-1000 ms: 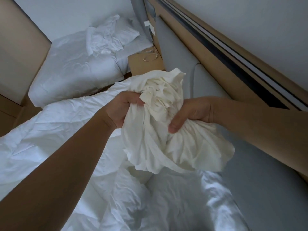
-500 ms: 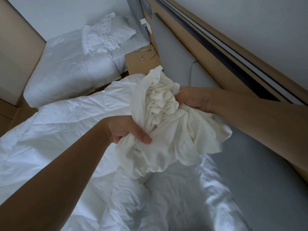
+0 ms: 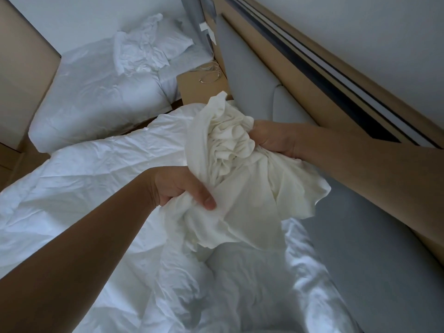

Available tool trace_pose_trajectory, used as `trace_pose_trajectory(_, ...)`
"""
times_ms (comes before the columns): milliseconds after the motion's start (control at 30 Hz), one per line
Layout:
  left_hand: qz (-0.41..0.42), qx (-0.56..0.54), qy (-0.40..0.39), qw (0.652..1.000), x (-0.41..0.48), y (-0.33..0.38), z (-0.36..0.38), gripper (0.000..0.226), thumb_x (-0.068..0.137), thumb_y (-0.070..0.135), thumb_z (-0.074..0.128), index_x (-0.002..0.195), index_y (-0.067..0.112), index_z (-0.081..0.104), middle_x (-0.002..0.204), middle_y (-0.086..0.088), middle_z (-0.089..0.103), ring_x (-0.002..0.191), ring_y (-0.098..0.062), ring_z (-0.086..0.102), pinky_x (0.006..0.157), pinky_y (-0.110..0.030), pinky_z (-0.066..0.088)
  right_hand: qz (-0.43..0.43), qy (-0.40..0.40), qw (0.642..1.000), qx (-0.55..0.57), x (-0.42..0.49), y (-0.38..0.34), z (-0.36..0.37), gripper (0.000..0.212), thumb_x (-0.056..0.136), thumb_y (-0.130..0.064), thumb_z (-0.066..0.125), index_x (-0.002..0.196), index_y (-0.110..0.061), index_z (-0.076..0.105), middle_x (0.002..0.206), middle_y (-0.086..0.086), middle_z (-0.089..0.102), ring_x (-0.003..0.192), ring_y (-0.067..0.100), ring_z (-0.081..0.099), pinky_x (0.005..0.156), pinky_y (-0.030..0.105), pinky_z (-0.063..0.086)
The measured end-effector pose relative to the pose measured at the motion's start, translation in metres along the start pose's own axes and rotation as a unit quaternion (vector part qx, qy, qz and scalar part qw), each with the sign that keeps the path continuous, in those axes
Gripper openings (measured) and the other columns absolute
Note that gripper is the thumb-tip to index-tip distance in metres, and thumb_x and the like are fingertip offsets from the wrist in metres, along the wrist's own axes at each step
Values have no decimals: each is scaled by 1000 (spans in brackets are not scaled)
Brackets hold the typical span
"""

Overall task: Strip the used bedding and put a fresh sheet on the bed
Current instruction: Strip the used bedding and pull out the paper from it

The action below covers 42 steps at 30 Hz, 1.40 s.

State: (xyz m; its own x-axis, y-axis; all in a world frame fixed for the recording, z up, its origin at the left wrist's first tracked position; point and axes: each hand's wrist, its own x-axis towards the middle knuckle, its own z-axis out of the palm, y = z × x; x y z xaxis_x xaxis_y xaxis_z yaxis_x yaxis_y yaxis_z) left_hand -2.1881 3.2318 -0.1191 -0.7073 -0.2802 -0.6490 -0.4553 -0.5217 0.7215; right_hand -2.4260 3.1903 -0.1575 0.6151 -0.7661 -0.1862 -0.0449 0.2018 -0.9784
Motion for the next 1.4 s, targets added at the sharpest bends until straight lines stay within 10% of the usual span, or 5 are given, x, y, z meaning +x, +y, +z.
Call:
trace_pose_trajectory(333,78,-41,30,996,-8,1,-13,47,57,-1,68,101,11,80,101,-14,76,93,-31,74,73,-43,61,54,-12,995,80,-4,-7,4,30,81,-23,57,105,-11,72,113,14,69,104,29,66,96,43,52)
trace_pose_trajectory(533,212,-88,144,963,2,13,-19,52,54,2,65,104,8,77,103,-14,74,98,-35,71,82,-45,59,134,-212,956,152,-20,-12,10,44,60,-28,95,101,-19,81,108,7,75,98,25,73,83,40,60)
trace_pose_trajectory(733,262,-98,145,949,14,18,-14,37,45,10,63,77,14,81,76,-3,74,73,-20,73,67,-28,58,111,-254,956,100,-30,-15,18,47,57,-8,92,100,-23,81,107,7,76,99,26,74,75,39,61)
trace_pose_trajectory(1133,111,-92,50,988,4,-1,-13,50,49,15,92,97,14,81,96,-8,77,89,-24,75,77,-36,60,70,-137,986,68,-17,-15,-3,41,73,7,69,103,-19,79,114,13,73,105,33,71,78,42,59)
trace_pose_trajectory(1400,66,0,-49,997,1,-6,-6,47,62,-1,67,103,18,80,103,-5,77,97,-23,74,82,-36,60,48,-122,986,101,-10,-11,-2,41,69,4,59,92,-22,81,100,7,75,94,25,73,76,35,59)
